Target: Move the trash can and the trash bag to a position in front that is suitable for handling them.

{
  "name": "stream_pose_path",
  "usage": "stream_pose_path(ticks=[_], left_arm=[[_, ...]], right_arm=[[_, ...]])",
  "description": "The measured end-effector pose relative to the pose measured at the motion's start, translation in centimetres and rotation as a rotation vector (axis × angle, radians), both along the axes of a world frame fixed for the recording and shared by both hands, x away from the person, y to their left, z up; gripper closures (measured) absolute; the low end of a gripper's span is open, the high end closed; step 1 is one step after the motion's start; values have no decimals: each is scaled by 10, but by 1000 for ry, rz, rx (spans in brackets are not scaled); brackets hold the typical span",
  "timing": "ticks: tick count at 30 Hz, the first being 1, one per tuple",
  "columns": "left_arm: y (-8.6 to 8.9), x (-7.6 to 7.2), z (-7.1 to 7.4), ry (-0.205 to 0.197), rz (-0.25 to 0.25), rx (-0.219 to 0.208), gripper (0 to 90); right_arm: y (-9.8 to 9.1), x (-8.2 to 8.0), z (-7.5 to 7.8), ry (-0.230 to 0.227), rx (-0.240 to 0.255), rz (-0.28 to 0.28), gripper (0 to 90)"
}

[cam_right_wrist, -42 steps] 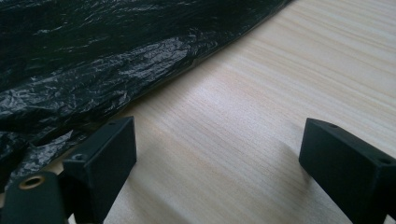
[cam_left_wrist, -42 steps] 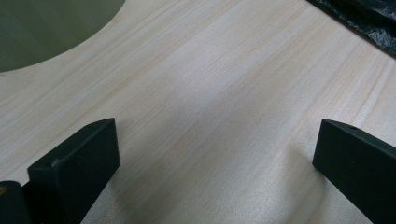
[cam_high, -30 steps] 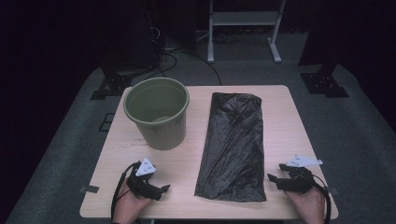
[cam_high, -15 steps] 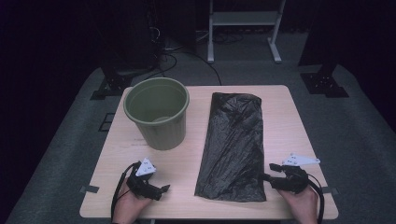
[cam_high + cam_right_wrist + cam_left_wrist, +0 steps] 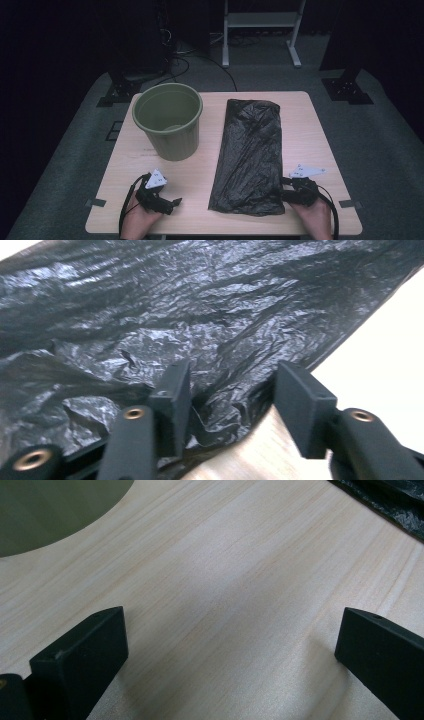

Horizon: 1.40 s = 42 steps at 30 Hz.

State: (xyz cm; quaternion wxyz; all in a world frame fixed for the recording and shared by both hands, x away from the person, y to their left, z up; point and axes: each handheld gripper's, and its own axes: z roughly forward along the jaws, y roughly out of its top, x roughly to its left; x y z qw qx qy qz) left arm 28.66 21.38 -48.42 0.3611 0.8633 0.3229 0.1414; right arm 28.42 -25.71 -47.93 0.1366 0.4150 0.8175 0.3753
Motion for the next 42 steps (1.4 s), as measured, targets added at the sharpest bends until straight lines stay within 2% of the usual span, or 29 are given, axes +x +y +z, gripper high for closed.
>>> stream_pose_path(ticks=[3, 6, 7, 9, 15, 24, 42], left_arm=[[0, 0, 0, 0, 0, 1, 0], [0, 0, 0, 0, 0, 0, 0], [0, 0, 0, 0, 0, 1, 0], [0, 0, 0, 0, 0, 0, 0], [0, 0, 0, 0, 0, 0, 0], [0, 0, 0, 0, 0, 0, 0], [0, 0, 0, 0, 0, 0, 0]], right_arm=[[1, -2, 0, -39, -57, -2, 649], [-2, -2, 1, -38, -60, 2, 767], [-3, -2, 1, -38, -58, 10, 868], [-3, -2, 1, -38, -59, 14, 900], [-7, -2, 2, -32, -58, 2, 900], [-28, -2, 8, -38, -36, -57, 900], [-87, 10, 15, -43, -93, -208, 899]])
